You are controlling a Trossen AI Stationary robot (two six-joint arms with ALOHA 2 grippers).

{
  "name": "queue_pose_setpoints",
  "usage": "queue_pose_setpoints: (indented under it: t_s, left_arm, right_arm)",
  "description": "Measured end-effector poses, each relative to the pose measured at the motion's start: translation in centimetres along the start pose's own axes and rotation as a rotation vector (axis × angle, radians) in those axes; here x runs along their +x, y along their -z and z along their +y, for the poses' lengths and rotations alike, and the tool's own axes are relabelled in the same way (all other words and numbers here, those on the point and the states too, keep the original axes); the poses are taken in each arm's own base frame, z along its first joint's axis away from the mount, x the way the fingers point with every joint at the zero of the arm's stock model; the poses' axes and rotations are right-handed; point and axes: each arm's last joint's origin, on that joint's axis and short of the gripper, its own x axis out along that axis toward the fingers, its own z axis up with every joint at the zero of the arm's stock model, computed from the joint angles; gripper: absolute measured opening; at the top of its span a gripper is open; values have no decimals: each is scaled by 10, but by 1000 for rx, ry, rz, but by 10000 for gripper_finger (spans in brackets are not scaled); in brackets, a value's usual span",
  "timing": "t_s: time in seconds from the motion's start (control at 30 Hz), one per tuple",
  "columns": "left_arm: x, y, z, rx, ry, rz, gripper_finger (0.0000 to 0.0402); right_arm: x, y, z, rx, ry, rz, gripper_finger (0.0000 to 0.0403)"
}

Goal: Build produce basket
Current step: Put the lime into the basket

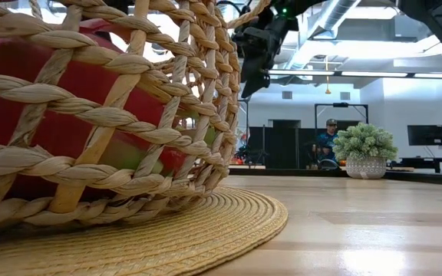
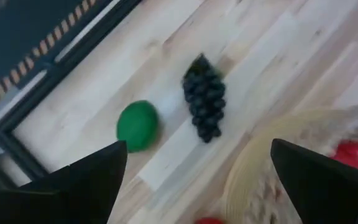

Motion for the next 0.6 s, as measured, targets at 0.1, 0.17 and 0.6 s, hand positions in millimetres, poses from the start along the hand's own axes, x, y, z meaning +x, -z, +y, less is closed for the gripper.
queue_pose_setpoints:
  t_s: [0.1,0.17,0.6]
  left_arm:
    - [21,-13,14,-61,75,-8,382]
    - [33,-16,25,-69,105,5,382]
    - [132,-7,81,-53,18,189,382]
  right_arm:
    - [-2,0,-5,-15,-16,-22,327]
    - [-3,-2,-8,-35,-11,-45,327]
    - [-11,-3,-27,-46,28,-107,327]
